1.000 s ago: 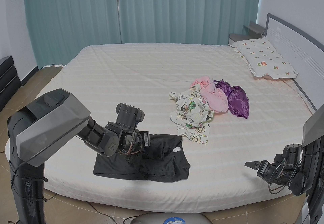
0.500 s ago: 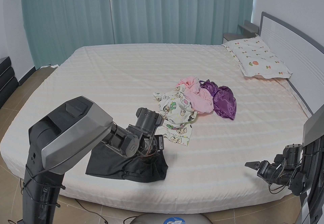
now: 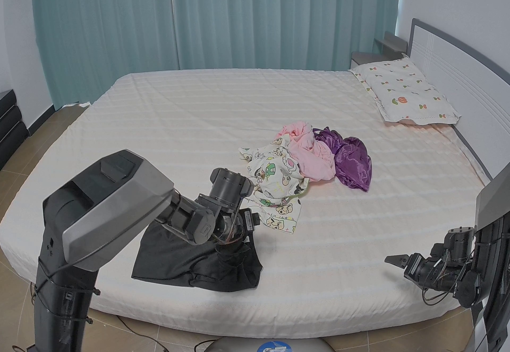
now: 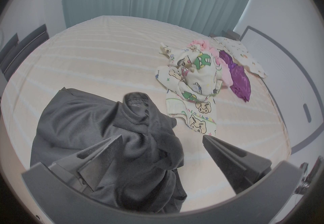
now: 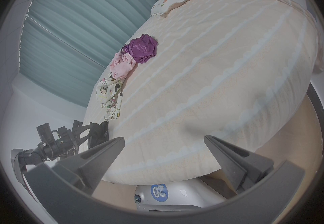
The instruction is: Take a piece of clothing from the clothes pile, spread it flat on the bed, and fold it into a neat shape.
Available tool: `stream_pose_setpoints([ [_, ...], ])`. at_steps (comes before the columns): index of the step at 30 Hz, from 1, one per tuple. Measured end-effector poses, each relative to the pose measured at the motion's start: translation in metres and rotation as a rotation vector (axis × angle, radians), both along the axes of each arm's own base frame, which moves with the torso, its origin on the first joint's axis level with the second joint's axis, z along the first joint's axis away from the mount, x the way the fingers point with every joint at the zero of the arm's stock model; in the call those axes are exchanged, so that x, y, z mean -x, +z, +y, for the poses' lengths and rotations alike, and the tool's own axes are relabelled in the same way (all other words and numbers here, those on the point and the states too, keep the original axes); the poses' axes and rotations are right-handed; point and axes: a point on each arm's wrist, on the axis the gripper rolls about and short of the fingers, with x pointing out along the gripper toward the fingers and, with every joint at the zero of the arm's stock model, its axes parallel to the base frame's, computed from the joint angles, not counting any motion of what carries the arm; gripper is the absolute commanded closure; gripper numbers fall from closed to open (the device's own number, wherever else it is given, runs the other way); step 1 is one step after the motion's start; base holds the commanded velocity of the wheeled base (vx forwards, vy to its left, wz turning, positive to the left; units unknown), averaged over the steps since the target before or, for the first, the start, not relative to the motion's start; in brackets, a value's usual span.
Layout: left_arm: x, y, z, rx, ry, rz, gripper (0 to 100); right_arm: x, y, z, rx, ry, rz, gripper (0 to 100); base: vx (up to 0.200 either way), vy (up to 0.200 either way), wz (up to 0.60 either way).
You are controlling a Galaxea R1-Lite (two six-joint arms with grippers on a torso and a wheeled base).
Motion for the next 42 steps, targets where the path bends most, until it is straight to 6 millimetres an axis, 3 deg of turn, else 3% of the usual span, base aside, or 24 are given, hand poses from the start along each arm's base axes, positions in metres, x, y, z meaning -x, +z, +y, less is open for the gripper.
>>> stream_pose_setpoints([
  [5, 0.007, 0.026, 0.019, 0.133, 0.013, 0.033, 0, 0.0, 0.0, 0.0, 0.001, 0.001, 0.0, 0, 0.0, 0.0, 0.0],
  [9, 0.014, 0.034, 0.046, 0.19, 0.068, 0.076, 0, 0.0, 0.0, 0.002, 0.003, 0.005, -0.002, 0, 0.0, 0.0, 0.0],
  [17, 0.019, 0.028, 0.093, 0.287, 0.179, 0.08, 0, 0.0, 0.0, 0.006, 0.009, 0.019, -0.003, 0, 0.0, 0.0, 0.0],
  [25, 0.04, 0.01, 0.129, 0.362, 0.226, 0.167, 0, 0.001, 0.0, 0.017, 0.042, 0.026, 0.0, 0, 0.0, 0.2, 0.0],
  [36, 0.055, 0.001, 0.166, 0.472, 0.296, 0.151, 0, 0.002, 0.0, 0.04, 0.098, 0.071, -0.021, 0, 0.0, 0.2, 0.0],
  [42, 0.06, -0.001, 0.173, 0.472, 0.317, 0.162, 0, -0.01, 0.002, 0.061, 0.147, 0.073, -0.096, 0, 0.0, 0.2, 0.0],
])
